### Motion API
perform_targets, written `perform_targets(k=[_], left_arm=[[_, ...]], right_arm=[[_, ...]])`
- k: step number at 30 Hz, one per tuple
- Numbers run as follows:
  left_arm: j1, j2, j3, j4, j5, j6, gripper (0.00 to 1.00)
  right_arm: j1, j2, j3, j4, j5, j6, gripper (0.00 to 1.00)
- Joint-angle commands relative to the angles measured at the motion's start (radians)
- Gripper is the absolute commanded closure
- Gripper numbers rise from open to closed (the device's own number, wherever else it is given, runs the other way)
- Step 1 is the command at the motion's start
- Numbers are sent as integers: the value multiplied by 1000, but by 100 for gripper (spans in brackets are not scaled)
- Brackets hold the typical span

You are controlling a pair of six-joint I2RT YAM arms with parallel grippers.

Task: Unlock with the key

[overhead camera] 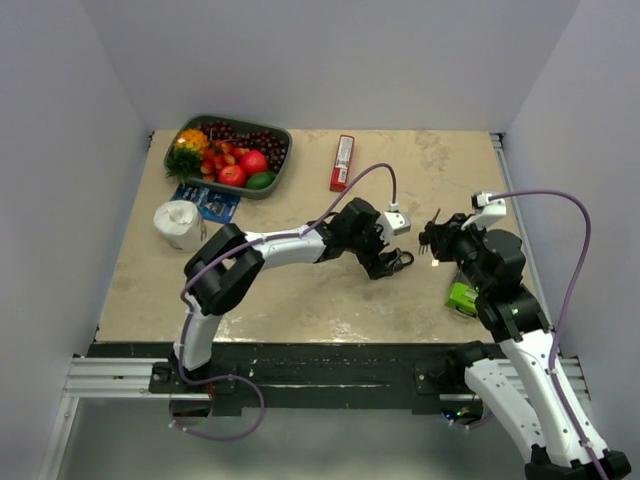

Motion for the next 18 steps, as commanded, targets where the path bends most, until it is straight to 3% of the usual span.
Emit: perform_targets(k=[1, 11, 18], left_arm=[[3, 74, 102, 43, -30, -6, 1], [2, 174, 185, 26, -22, -20, 1], [0, 200, 188, 20, -36, -41, 13]], right_arm=[[2, -54, 54, -41, 26, -3, 100], [0, -66, 63, -55, 0, 0, 100], [2, -58, 40, -35, -9, 15, 100]])
